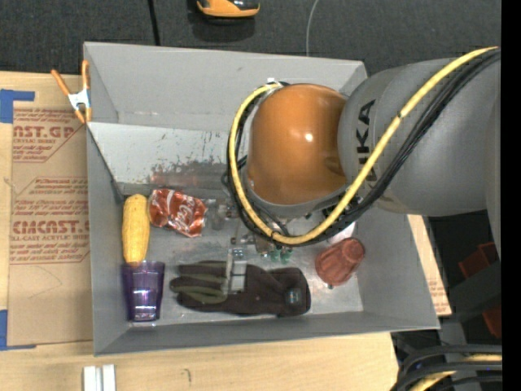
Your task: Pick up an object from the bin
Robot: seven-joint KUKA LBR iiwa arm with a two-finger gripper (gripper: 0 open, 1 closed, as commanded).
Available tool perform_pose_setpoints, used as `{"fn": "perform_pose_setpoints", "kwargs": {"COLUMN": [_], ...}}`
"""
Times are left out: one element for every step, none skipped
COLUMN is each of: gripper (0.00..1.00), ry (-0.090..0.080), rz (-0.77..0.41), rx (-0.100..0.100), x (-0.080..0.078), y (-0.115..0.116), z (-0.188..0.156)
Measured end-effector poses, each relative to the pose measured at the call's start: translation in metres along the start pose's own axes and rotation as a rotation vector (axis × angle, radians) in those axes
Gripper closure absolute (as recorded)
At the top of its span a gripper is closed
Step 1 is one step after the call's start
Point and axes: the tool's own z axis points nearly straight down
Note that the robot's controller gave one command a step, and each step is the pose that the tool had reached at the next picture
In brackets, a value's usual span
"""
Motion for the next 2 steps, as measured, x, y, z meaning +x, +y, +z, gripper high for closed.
{"fn": "perform_pose_setpoints", "kwargs": {"gripper": [0.0, 0.0], "ry": [-0.008, -0.012], "rz": [0.002, -0.107], "rx": [-0.001, -0.001], "x": [-0.002, -0.004], "y": [-0.001, -0.011], "z": [-0.004, 0.03]}}
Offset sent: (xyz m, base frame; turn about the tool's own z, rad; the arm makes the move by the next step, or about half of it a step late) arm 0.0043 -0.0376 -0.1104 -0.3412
